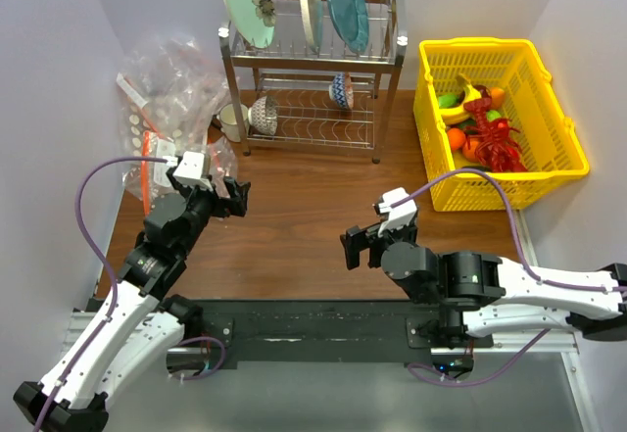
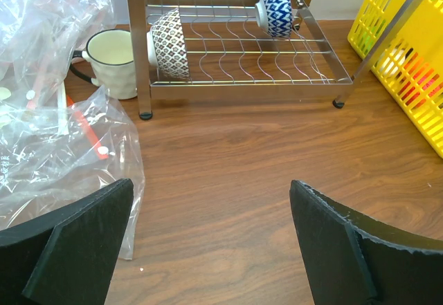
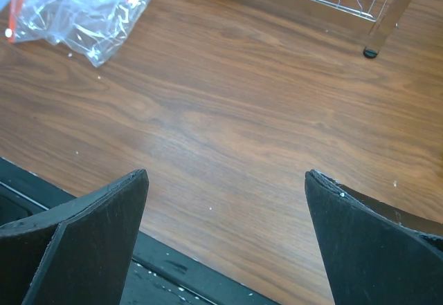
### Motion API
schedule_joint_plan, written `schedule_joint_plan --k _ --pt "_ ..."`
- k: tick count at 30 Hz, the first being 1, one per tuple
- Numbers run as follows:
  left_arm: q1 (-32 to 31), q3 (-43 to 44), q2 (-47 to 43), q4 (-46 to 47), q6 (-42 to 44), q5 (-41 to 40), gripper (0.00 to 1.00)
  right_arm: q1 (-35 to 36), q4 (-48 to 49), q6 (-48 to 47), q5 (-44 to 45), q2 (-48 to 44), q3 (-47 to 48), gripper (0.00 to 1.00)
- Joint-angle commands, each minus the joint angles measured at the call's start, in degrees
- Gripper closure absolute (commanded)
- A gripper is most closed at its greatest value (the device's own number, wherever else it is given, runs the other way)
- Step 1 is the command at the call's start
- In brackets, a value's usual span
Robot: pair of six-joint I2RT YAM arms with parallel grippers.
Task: Place the food in the zip-top bag and seal the zipper
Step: Pick up the zipper food storage bag at the center of the board.
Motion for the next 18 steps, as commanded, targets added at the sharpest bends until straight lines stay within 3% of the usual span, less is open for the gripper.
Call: schedule_joint_plan --k 1,13,18 --pt "0.5 0.7 -0.1 1.2 1.5 -0.1 0.00 0.1 2.7 -0.3 2.1 -1.0 -0.2 0.01" --pt "0.6 2.5 1.6 -0.4 3.1 0.1 0.00 0.0 6.3 -8.3 -4.0 -1.6 -1.9 0.01" --pt "0.7 5.9 5.3 -3.3 0.7 -4.5 0.00 0.1 10.3 -12.9 -5.0 -4.0 -4.7 0.01"
